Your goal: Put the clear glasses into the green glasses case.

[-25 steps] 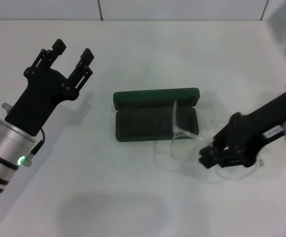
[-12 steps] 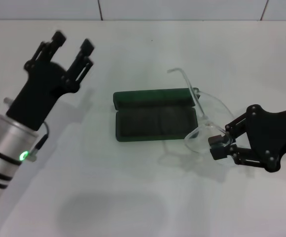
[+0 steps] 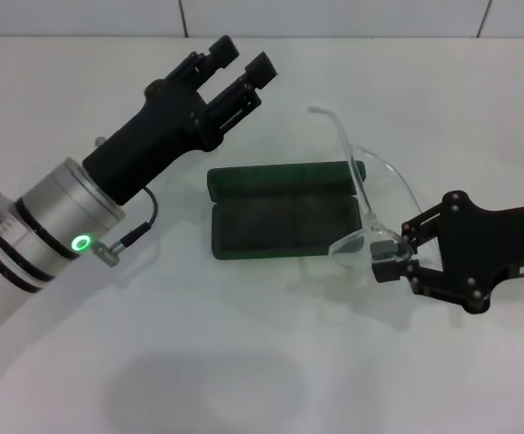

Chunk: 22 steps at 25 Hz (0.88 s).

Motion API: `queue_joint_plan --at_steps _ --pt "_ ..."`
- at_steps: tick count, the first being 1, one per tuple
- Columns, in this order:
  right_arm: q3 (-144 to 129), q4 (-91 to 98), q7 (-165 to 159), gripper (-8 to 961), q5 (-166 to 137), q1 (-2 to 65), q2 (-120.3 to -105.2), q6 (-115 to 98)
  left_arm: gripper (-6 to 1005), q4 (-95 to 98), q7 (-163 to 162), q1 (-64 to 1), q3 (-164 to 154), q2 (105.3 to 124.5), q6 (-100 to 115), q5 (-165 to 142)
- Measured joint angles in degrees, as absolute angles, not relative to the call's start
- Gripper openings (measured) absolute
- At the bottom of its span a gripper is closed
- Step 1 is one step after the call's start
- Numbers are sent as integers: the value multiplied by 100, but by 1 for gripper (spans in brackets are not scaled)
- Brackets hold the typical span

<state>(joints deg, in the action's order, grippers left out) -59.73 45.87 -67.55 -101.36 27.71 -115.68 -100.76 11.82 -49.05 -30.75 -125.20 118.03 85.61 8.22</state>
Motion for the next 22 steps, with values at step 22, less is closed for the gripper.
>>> queue_joint_plan --at_steps 22 --pt "-5986 3992 -5889 126 -9810 2735 -11593 -9853 704 1112 -4701 -3363 -12429 11981 8186 -357"
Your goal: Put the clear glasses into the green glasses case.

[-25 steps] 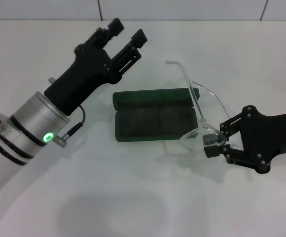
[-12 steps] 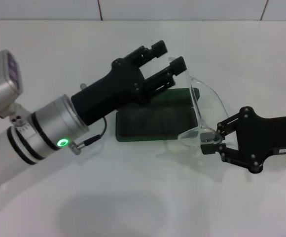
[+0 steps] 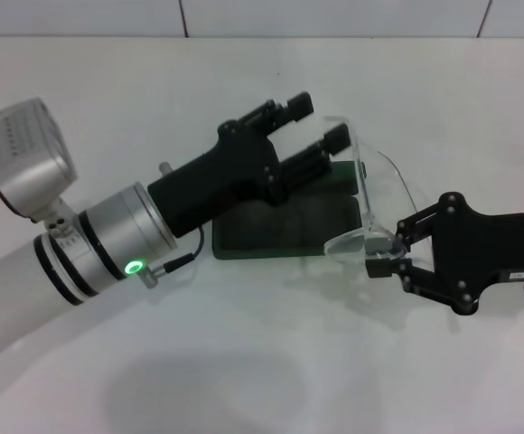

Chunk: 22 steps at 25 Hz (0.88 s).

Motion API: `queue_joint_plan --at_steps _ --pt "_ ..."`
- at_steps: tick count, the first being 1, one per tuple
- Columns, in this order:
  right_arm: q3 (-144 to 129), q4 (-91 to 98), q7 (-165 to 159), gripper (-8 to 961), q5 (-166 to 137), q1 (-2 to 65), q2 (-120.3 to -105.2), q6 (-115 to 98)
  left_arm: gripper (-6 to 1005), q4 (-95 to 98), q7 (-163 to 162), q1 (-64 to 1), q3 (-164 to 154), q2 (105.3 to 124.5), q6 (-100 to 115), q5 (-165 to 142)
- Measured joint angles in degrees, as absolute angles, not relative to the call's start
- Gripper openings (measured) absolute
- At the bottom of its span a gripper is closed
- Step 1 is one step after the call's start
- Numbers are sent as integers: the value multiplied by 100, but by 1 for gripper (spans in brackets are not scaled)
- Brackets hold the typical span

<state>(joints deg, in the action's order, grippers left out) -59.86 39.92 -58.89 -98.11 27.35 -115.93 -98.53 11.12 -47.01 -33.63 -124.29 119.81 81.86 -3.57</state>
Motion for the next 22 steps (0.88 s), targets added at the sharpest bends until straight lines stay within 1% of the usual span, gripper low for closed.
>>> queue_joint_plan --at_steps 11,18,22 --pt "-6015 3903 -5740 125 -9686 2689 -11601 -9661 704 1088 -4668 -3419 -12377 11963 7921 -986" --pt "-6023 3785 -5616 125 -9695 2683 -11601 -9656 705 1083 -4490 -3144 -11505 11982 7913 -922" --pt "-6023 3650 -5431 126 -9708 2691 -11595 -9653 704 1227 -4484 -3098 -11284 11981 7966 -973"
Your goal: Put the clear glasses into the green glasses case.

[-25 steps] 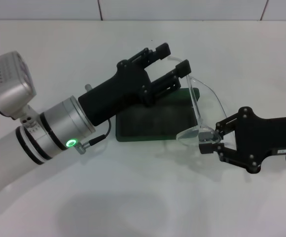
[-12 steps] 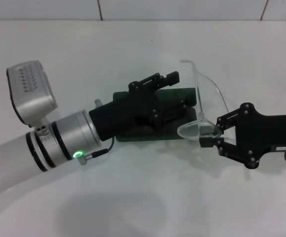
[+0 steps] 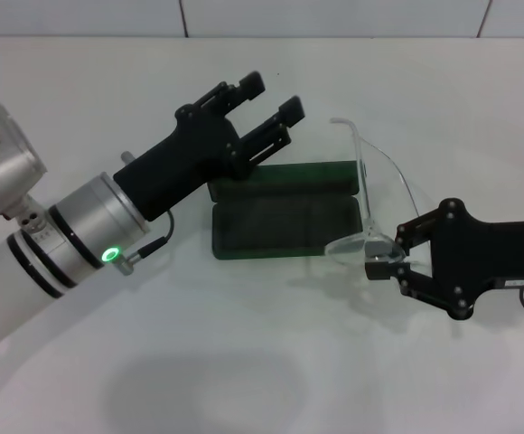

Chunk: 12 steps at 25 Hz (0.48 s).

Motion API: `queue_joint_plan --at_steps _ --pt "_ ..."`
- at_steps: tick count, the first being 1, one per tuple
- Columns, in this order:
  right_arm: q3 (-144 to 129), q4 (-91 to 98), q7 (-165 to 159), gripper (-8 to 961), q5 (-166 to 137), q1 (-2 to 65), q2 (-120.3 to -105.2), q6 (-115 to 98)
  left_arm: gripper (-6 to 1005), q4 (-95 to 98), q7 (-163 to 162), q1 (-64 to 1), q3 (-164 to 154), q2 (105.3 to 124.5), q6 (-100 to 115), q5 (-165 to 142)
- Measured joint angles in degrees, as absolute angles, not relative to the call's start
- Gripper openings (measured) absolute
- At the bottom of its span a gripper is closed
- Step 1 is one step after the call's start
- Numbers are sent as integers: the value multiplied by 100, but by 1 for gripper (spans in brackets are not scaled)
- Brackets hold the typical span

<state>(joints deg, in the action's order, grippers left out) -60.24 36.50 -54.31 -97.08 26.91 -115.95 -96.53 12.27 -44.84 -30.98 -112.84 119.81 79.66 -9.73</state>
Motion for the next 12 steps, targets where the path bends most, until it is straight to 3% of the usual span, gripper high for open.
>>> queue_joint_plan --at_steps 12 --pt "-6082 3419 -4981 126 -9670 2749 -11600 -9570 700 1609 -4498 -3349 -11301 11997 7976 -2021"
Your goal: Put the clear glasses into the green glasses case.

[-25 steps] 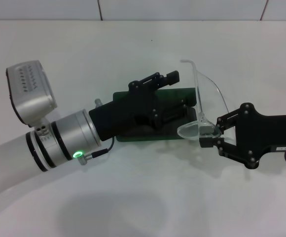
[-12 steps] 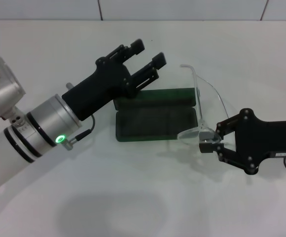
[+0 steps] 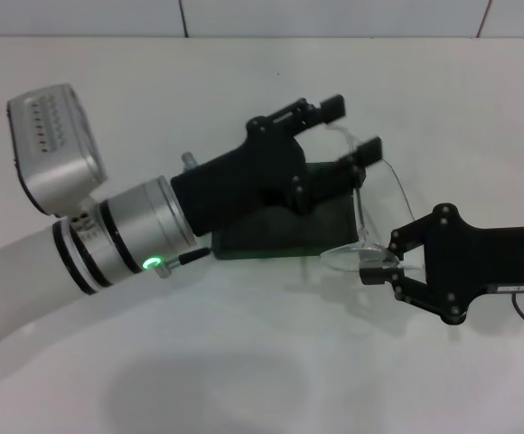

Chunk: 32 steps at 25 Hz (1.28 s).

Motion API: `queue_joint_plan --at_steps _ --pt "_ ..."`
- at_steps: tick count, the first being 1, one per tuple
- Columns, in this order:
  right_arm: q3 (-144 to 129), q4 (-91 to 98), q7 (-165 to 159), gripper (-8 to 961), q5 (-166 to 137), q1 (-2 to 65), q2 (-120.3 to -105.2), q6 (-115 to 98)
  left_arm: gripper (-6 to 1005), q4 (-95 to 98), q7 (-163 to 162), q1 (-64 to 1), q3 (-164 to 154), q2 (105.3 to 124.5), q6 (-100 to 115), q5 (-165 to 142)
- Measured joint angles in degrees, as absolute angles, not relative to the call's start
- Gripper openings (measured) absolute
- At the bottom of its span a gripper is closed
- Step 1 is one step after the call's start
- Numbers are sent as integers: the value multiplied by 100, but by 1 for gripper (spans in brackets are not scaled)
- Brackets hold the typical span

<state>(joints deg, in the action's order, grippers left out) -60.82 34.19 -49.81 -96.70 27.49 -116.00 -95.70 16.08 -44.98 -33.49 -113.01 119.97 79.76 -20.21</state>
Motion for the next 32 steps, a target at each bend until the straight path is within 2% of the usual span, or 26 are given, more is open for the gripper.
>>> queue_joint_plan --at_steps 21,32 --pt "-6082 3400 -4835 125 -9659 2750 -11610 -9617 700 1678 -4514 -3388 -11280 11997 7927 -2858" --pt "-6027 3447 -4765 124 -9566 2690 -11585 -10139 700 1492 -4499 -2860 -10850 11973 7936 -1174"
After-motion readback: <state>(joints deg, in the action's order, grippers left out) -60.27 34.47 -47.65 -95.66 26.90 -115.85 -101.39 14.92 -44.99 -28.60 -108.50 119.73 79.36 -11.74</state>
